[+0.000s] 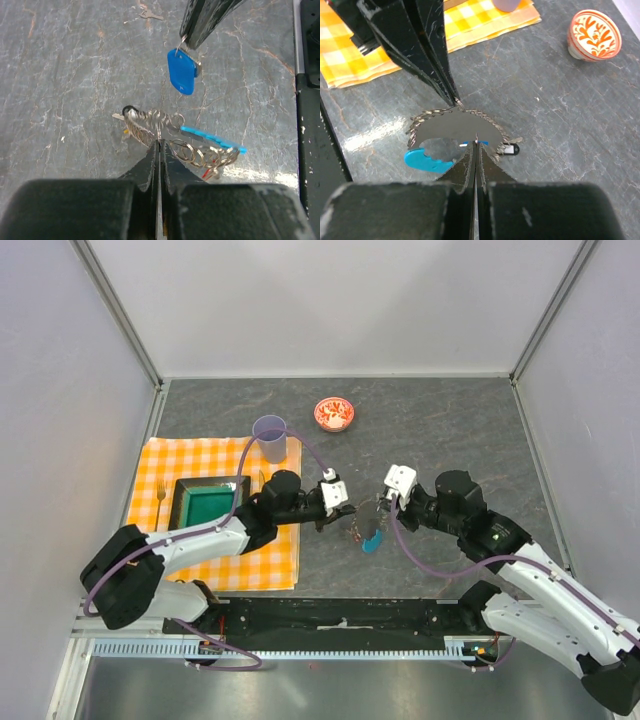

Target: Put the keys on the keyring

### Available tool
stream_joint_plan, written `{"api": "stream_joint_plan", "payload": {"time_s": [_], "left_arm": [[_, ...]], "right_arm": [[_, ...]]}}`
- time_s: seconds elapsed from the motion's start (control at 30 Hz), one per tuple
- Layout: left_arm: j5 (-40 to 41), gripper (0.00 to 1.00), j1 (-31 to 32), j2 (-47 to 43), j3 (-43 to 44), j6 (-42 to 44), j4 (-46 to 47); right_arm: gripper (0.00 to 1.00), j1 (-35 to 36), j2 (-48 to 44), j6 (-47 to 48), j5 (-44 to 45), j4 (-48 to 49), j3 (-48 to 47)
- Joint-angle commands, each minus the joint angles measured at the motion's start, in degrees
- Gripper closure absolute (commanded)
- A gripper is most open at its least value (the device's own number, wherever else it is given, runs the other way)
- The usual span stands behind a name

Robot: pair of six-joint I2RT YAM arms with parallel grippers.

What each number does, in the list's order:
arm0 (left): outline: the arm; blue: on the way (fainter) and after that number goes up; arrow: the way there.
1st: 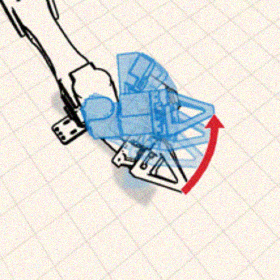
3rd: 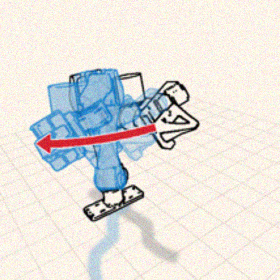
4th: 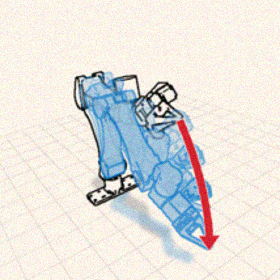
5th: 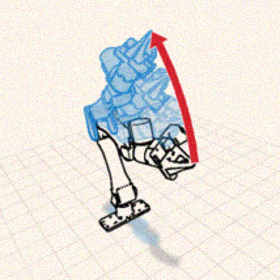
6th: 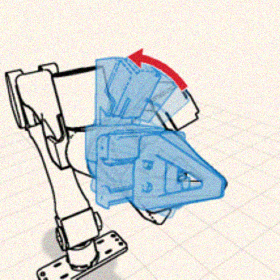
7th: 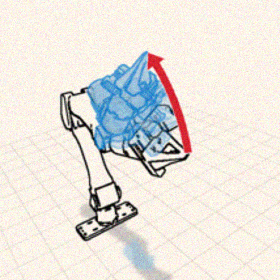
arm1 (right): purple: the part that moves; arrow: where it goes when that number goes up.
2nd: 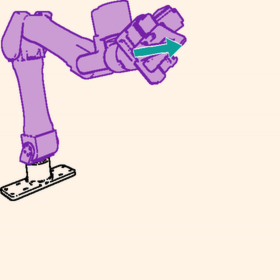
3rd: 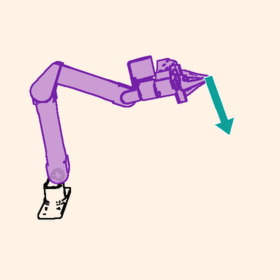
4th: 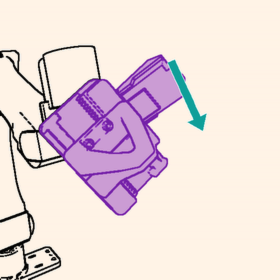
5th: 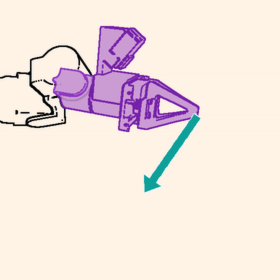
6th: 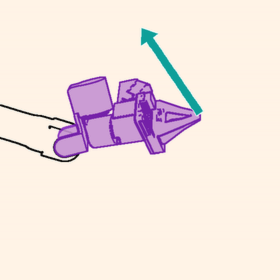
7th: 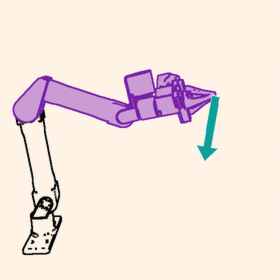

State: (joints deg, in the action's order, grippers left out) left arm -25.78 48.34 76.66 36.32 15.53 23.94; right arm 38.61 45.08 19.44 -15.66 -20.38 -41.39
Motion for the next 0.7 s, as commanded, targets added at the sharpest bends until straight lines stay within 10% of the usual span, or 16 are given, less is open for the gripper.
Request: {"api": "stream_joint_plan", "payload": {"time_s": [0.0, 0.67], "left_arm": [[-4.5, 0.98, 0.0, -2.7, -0.5, 6.4, -1.3], [-6.8, 0.98, 1.8, -2.0, -0.8, 8.7, -1.5]], "right_arm": [[1.0, 1.6, 1.4, 4.4, -2.5, -2.0, -2.7], [1.0, 8.2, 6.5, 10.0, 2.0, -0.3, -0.5]]}}
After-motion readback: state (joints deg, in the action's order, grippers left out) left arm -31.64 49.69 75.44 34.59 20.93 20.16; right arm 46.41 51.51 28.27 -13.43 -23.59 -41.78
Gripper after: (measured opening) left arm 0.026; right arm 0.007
